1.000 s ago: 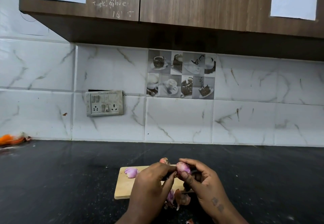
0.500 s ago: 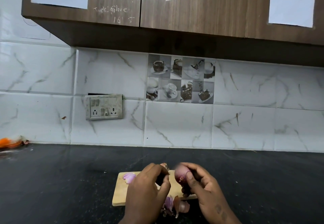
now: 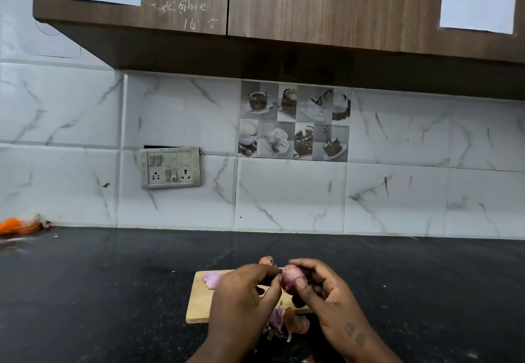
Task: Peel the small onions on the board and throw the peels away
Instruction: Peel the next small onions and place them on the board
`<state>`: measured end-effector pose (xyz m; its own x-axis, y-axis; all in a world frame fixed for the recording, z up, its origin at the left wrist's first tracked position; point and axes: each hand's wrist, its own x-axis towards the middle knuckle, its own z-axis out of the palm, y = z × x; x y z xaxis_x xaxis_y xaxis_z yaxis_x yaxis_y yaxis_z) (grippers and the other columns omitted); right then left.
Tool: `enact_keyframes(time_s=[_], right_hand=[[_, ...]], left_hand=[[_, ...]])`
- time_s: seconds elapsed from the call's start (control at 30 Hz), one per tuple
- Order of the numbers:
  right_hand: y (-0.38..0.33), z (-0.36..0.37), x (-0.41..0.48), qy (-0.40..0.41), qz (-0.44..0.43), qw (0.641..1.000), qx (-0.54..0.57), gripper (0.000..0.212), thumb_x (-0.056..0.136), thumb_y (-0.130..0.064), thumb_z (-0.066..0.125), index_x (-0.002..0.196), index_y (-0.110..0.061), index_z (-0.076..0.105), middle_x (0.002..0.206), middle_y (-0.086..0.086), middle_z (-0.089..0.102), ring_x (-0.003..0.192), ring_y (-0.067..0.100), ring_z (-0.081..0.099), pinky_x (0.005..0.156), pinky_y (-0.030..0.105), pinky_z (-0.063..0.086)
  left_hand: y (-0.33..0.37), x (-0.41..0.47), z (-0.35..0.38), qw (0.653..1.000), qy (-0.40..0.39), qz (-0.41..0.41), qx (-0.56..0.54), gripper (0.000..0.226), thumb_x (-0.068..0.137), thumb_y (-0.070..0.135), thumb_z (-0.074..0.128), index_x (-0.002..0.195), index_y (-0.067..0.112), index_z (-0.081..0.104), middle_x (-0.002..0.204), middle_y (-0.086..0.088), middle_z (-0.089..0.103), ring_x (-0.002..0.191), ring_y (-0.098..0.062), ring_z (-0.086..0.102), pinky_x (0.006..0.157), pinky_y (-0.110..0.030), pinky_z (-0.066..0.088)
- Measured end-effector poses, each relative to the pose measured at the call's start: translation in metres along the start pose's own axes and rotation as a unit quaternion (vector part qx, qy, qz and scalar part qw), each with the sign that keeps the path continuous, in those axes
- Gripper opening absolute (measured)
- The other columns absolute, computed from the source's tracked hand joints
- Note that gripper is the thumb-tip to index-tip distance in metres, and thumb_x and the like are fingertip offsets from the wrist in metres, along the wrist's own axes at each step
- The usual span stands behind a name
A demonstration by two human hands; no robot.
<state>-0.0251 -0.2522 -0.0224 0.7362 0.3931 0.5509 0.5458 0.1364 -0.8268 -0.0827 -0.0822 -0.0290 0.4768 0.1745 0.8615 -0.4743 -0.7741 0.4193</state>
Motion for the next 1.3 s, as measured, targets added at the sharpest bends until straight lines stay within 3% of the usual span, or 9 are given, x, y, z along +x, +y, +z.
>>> enact_keyframes(time_s=[0.1, 0.2, 0.43, 0.6, 0.7, 0.77, 0.9, 1.13, 1.3], right_hand=[[0.0006, 0.0010, 0.0001, 0.006, -0.002, 1.000, 0.006, 0.023, 0.094, -0.018, 0.069, 0.117, -0.016, 0.069, 0.099, 0.005, 0.079, 0.079, 0.011, 0.071, 0.071, 0.026, 0.056], [0.0033, 0.0009, 0.0022, 0.020, -0.003, 1.000, 0.018, 0.025, 0.090, -0.022, 0.071, 0.115, -0.019, 0.070, 0.101, 0.006, 0.078, 0.082, 0.018, 0.071, 0.073, 0.029, 0.057], [0.0054, 0.0042, 0.0024, 0.016, -0.009, 1.000, 0.001, 0.018, 0.091, -0.028, 0.071, 0.109, -0.028, 0.070, 0.100, 0.002, 0.077, 0.088, 0.029, 0.072, 0.076, 0.033, 0.059], [0.0027, 0.0033, 0.0005, 0.004, -0.008, 1.000, 0.011, 0.018, 0.092, -0.025, 0.071, 0.109, -0.026, 0.070, 0.101, 0.004, 0.076, 0.084, 0.020, 0.073, 0.075, 0.033, 0.059], [0.0026, 0.0029, 0.0015, 0.015, -0.013, 1.000, 0.008, 0.024, 0.092, -0.030, 0.072, 0.113, -0.021, 0.068, 0.100, 0.003, 0.077, 0.084, 0.026, 0.073, 0.075, 0.033, 0.059], [0.0025, 0.0032, 0.0015, 0.023, -0.016, 1.000, 0.008, 0.023, 0.091, -0.032, 0.072, 0.113, -0.024, 0.069, 0.100, 0.004, 0.077, 0.088, 0.034, 0.072, 0.077, 0.036, 0.059], [0.0032, 0.0025, 0.0016, 0.013, -0.023, 1.000, 0.003, 0.016, 0.092, -0.033, 0.071, 0.107, -0.033, 0.070, 0.102, 0.004, 0.076, 0.090, 0.032, 0.072, 0.078, 0.037, 0.059], [0.0055, 0.0001, 0.0015, 0.000, -0.030, 0.999, 0.022, 0.018, 0.094, -0.022, 0.071, 0.112, -0.025, 0.070, 0.105, 0.009, 0.074, 0.090, 0.034, 0.071, 0.079, 0.038, 0.059], [0.0072, 0.0001, 0.0028, 0.014, -0.029, 0.999, 0.014, 0.020, 0.094, -0.023, 0.071, 0.114, -0.022, 0.069, 0.103, 0.006, 0.075, 0.086, 0.030, 0.069, 0.075, 0.035, 0.059]], left_hand=[[0.0010, -0.0006, 0.0004, 1.000, 0.006, -0.006, -0.010, 0.021, 0.083, 0.018, 0.074, 0.092, 0.037, 0.074, 0.084, 0.024, 0.072, 0.080, 0.003, 0.069, 0.060, -0.019, 0.056], [0.0028, -0.0016, 0.0006, 1.000, -0.011, -0.009, -0.024, 0.016, 0.086, 0.025, 0.074, 0.095, 0.038, 0.075, 0.089, 0.026, 0.072, 0.086, 0.003, 0.070, 0.062, -0.021, 0.058], [0.0017, 0.0007, 0.0008, 0.998, -0.013, -0.035, -0.051, 0.026, 0.082, 0.019, 0.083, 0.091, 0.042, 0.077, 0.085, 0.029, 0.073, 0.076, 0.002, 0.072, 0.067, -0.025, 0.060], [0.0000, 0.0013, -0.0002, 0.997, -0.002, -0.047, -0.056, 0.019, 0.082, 0.015, 0.081, 0.085, 0.034, 0.079, 0.080, 0.023, 0.073, 0.074, -0.005, 0.072, 0.064, -0.029, 0.060], [0.0024, 0.0005, -0.0009, 0.997, -0.008, -0.047, -0.068, 0.020, 0.085, 0.015, 0.079, 0.089, 0.035, 0.080, 0.084, 0.024, 0.074, 0.079, -0.003, 0.072, 0.068, -0.027, 0.060], [0.0025, 0.0000, -0.0008, 0.995, -0.019, -0.045, -0.082, 0.016, 0.086, 0.021, 0.081, 0.094, 0.034, 0.081, 0.088, 0.023, 0.075, 0.083, -0.002, 0.073, 0.070, -0.027, 0.061], [0.0008, 0.0007, 0.0009, 0.992, -0.020, -0.060, -0.108, 0.013, 0.082, 0.020, 0.084, 0.088, 0.031, 0.080, 0.086, 0.015, 0.075, 0.082, -0.010, 0.074, 0.067, -0.030, 0.062], [0.0020, 0.0030, -0.0004, 0.991, -0.010, -0.064, -0.115, 0.022, 0.082, 0.006, 0.081, 0.076, 0.027, 0.077, 0.077, 0.010, 0.072, 0.075, -0.012, 0.071, 0.063, -0.021, 0.057], [0.0056, 0.0016, -0.0012, 0.993, -0.008, -0.050, -0.105, 0.022, 0.084, 0.007, 0.080, 0.087, 0.029, 0.081, 0.082, 0.015, 0.075, 0.081, -0.009, 0.073, 0.063, -0.018, 0.056]])
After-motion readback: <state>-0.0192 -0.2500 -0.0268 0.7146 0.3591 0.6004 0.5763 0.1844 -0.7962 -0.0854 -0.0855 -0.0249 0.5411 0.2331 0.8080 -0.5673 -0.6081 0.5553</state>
